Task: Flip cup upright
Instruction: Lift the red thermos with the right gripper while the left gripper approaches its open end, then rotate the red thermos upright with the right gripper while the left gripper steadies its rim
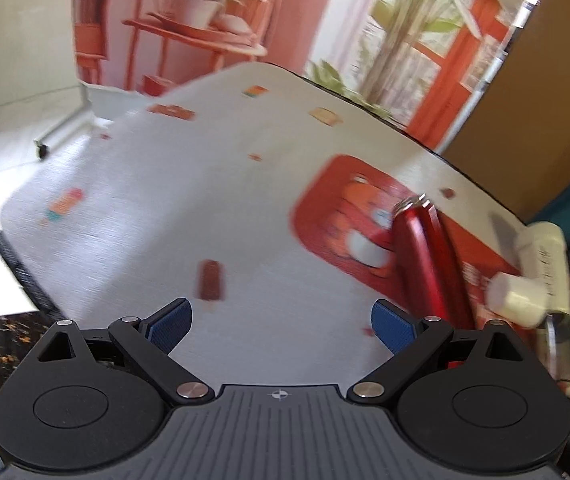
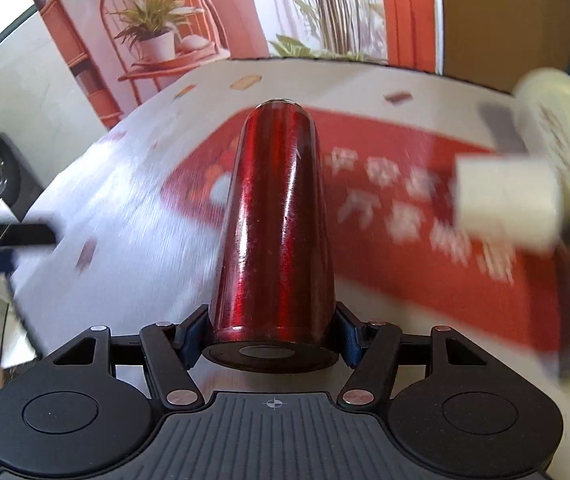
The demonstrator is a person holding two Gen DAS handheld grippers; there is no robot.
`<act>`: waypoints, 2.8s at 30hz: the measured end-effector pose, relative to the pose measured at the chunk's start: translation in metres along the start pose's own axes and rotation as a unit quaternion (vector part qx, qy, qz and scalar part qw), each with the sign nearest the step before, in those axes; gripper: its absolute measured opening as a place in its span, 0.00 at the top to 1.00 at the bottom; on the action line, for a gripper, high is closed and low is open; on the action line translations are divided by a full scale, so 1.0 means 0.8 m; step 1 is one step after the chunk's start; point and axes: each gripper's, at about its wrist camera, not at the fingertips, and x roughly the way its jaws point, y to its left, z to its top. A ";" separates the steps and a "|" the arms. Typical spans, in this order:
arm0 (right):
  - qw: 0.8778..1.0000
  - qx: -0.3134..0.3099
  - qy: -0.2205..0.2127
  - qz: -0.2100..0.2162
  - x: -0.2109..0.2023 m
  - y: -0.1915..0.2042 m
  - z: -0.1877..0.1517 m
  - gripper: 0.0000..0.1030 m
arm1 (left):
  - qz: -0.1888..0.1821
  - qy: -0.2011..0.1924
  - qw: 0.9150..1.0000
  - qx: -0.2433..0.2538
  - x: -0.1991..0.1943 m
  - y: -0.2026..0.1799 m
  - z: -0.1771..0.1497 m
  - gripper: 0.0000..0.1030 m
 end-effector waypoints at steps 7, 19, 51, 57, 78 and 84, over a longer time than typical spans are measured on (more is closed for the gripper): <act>0.999 -0.020 0.033 0.011 -0.053 -0.006 -0.058 0.42 | -0.047 0.057 0.997 0.013 0.038 -0.052 -0.008 0.05; 0.998 -0.046 0.052 0.011 -0.061 -0.013 -0.063 0.42 | -0.109 0.119 0.987 -0.025 0.105 -0.100 -0.009 0.05; 0.967 -0.239 0.074 -0.050 -0.014 0.035 -0.012 0.40 | -0.142 0.142 0.979 0.027 0.137 -0.113 0.002 0.27; 0.963 -0.263 0.018 -0.051 -0.018 0.048 -0.010 0.40 | -0.153 0.091 0.984 0.012 0.105 -0.096 0.022 0.28; 0.955 -0.232 -0.175 -0.055 0.013 0.023 0.051 0.40 | -0.189 -0.070 0.972 0.117 0.031 -0.149 0.099 0.28; 0.957 -0.228 -0.173 -0.056 0.012 0.014 0.042 0.41 | -0.217 -0.045 0.966 0.130 0.025 -0.151 0.077 0.28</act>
